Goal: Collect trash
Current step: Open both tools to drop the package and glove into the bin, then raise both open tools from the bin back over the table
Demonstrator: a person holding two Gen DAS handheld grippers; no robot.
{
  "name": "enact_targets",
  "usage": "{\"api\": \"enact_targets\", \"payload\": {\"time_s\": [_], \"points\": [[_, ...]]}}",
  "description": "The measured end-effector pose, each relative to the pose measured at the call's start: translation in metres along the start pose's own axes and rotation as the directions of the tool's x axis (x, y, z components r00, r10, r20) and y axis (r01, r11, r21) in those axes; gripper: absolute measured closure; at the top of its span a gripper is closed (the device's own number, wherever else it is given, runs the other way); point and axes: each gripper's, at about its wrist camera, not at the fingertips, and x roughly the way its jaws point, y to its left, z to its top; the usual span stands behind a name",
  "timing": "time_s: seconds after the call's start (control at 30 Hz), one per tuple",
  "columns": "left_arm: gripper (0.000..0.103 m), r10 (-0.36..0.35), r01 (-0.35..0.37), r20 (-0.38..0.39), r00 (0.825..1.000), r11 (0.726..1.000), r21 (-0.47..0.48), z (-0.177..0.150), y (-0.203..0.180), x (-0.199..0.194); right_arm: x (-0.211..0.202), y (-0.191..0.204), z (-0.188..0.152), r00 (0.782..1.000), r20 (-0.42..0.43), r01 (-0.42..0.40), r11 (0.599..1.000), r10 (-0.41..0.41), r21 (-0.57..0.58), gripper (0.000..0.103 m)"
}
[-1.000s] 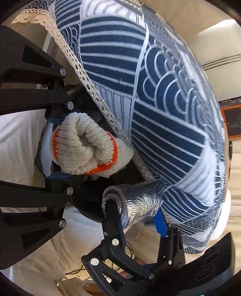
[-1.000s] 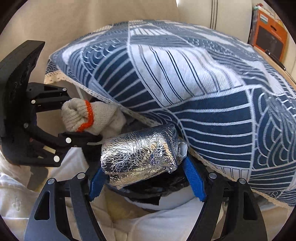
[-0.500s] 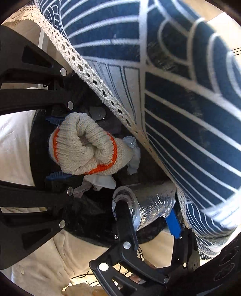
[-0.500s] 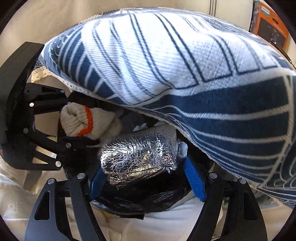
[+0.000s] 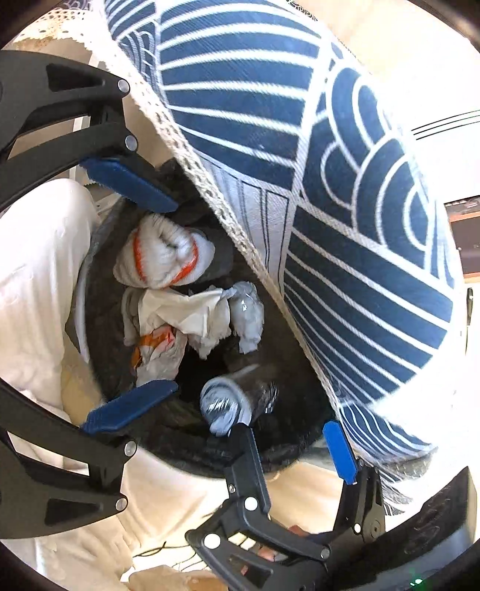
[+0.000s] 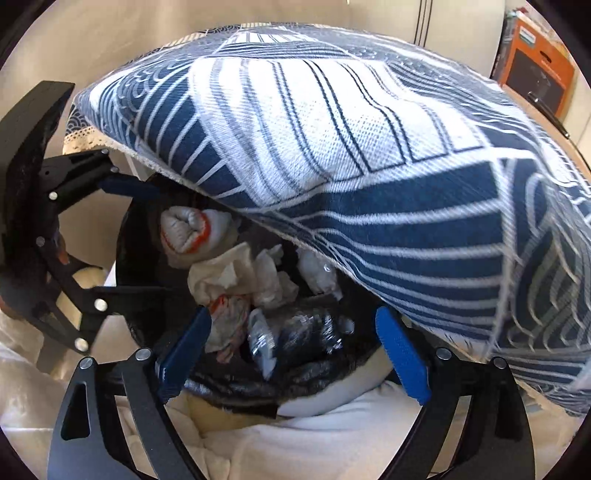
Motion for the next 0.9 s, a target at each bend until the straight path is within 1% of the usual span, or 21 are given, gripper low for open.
{"api": "enact_targets", "payload": {"time_s": [0.03, 0.2, 0.3, 0.33, 0.37, 0.43, 0.5, 0.63, 0.73, 0.83, 0.9], "points": [[0.008, -0.001, 0.001, 0.007, 1.000, 1.000, -0.002, -0.001, -0.001, -0.003, -0.006, 0.008, -0.004, 1.000, 0.004, 0.003, 1.000, -0.003, -0.003, 0.016], [0.006, 0.010, -0.010, 0.039, 0.999, 1.000, 0.003, -0.017, -0.014, -0.025, -0.024, 0.018, -0.013, 0.999, 0.035, 0.009, 1.000, -0.009, -0.015, 0.016], [0.006, 0.010, -0.011, 0.049, 0.999, 1.000, 0.014, -0.023, -0.022, -0.035, -0.039, 0.013, -0.021, 0.998, 0.056, 0.027, 1.000, -0.026, -0.015, 0.015], [0.006, 0.011, -0.012, 0.055, 0.998, 1.000, 0.019, -0.025, -0.021, -0.037, -0.039, 0.014, -0.019, 0.998, 0.063, 0.029, 0.999, -0.028, -0.014, 0.015], [0.006, 0.001, -0.003, 0.071, 0.997, 1.000, 0.019, -0.026, -0.023, -0.041, -0.044, 0.014, -0.021, 0.997, 0.075, 0.031, 0.999, -0.030, -0.012, 0.015], [0.006, -0.023, 0.023, 0.100, 0.995, 1.000, 0.005, -0.023, -0.022, -0.053, -0.056, 0.014, -0.026, 0.992, 0.111, 0.063, 0.998, -0.062, -0.011, 0.014], [0.006, -0.011, 0.012, 0.147, 0.989, 1.000, -0.008, -0.020, -0.015, -0.066, -0.073, 0.014, -0.027, 0.982, 0.162, 0.100, 0.995, -0.098, -0.004, 0.013], [0.006, 0.025, -0.022, 0.231, 0.973, 1.000, -0.018, -0.007, -0.008, -0.087, -0.101, -0.001, -0.023, 0.961, 0.243, 0.119, 0.991, -0.131, 0.063, 0.010], [0.006, 0.059, -0.055, 0.285, 0.957, 0.998, -0.022, 0.002, 0.001, -0.095, -0.117, -0.017, -0.016, 0.948, 0.296, 0.089, 0.990, -0.118, 0.108, 0.009], [0.006, 0.091, -0.074, 0.348, 0.933, 0.995, -0.061, 0.013, 0.015, -0.105, -0.128, -0.035, -0.004, 0.934, 0.337, 0.076, 0.987, -0.121, 0.145, 0.008], [0.006, 0.120, -0.092, 0.392, 0.912, 0.992, -0.088, 0.022, 0.027, -0.110, -0.132, -0.046, 0.005, 0.919, 0.366, 0.087, 0.982, -0.144, 0.167, 0.008]]}}
